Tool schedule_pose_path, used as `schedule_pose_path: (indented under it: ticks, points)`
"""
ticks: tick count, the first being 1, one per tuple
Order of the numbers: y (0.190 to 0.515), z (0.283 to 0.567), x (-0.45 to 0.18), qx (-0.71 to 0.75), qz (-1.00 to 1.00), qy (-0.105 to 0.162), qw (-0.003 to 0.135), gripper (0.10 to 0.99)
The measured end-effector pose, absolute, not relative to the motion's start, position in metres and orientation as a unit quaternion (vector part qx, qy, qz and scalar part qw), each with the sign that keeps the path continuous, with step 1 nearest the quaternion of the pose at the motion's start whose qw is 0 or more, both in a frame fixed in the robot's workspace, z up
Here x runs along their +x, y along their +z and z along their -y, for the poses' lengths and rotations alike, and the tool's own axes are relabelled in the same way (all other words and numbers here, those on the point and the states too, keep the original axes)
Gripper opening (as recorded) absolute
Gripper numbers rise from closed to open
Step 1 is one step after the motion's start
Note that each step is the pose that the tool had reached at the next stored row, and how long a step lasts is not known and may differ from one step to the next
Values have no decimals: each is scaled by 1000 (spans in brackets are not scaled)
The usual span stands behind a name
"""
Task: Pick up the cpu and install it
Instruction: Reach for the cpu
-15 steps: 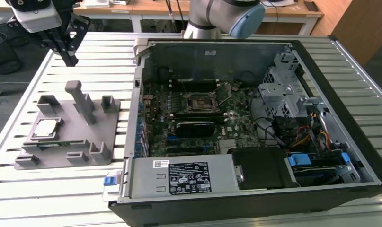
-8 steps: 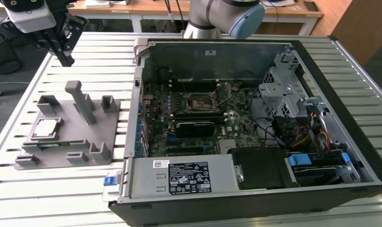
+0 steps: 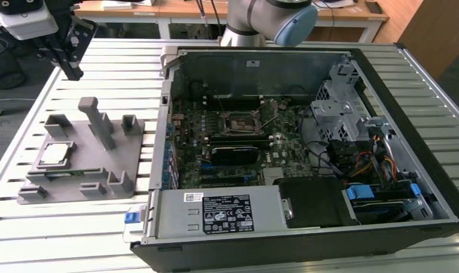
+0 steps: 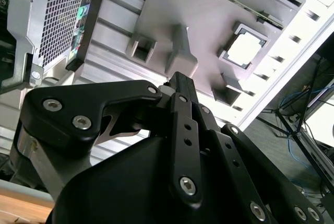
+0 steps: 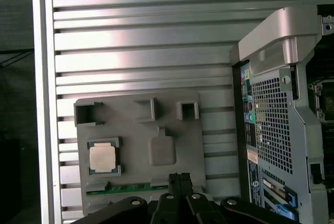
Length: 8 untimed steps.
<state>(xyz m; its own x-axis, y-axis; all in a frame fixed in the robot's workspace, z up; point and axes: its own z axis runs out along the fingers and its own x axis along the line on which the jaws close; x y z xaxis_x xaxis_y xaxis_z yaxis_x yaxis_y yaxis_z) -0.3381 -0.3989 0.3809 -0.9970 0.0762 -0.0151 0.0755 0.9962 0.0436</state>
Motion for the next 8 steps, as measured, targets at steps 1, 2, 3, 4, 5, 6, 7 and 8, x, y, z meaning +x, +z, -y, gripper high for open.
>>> schedule_pose_path:
  ticks: [1, 2, 3, 4, 5, 6, 7, 8]
  points:
    - [381, 399, -339, 38, -999, 22, 8, 106]
    - [381, 399, -341, 38, -999, 21, 8, 106]
    - [381, 399, -342, 38, -999, 22, 8, 106]
    - [381, 399, -343, 38, -999, 22, 8, 106]
    - [381, 399, -344, 38, -999, 22, 8, 106]
    - [380, 399, -346, 38, -999, 22, 8, 106]
    - [380, 399, -347, 38, -999, 22, 8, 106]
    - [380, 399, -348, 38, -999, 22, 8, 106]
